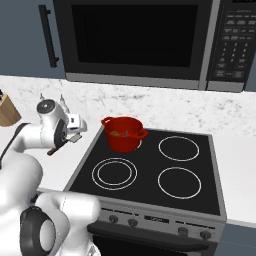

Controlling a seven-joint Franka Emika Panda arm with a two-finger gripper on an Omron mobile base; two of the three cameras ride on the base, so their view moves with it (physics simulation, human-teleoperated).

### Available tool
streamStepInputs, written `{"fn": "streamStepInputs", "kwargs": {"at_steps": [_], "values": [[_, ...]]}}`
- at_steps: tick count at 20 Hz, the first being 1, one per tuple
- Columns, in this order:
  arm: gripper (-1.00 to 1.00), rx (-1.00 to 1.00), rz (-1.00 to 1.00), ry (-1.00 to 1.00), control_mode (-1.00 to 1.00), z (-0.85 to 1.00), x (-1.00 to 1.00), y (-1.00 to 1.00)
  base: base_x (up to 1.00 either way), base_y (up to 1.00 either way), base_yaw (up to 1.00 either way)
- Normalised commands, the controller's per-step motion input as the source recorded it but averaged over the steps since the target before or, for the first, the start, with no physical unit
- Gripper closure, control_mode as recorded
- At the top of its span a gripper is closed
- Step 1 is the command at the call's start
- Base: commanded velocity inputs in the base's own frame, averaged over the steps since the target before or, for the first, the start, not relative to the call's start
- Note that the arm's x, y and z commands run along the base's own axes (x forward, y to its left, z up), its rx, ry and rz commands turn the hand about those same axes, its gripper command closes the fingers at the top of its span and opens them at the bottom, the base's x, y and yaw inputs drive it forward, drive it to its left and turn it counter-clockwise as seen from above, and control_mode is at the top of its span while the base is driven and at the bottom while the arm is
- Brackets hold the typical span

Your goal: Put the potato and avocado in the pot. Retrieve the spatula and lightly stir the vegetables in the pot.

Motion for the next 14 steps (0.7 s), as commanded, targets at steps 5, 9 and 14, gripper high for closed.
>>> {"fn": "streamStepInputs", "kwargs": {"at_steps": [5, 9, 14], "values": [[-1.00, -0.30, 0.17, 0.00, -1.00, 0.00, -0.29, 0.39, 0.00, 0.00, 0.00], [-1.00, -0.28, 0.37, 0.00, -1.00, 0.09, -0.11, 0.35, 0.00, 0.00, 0.00], [-1.00, -0.19, 0.49, 0.01, -1.00, 0.01, 0.00, 0.15, 0.00, 0.00, 0.00]]}}
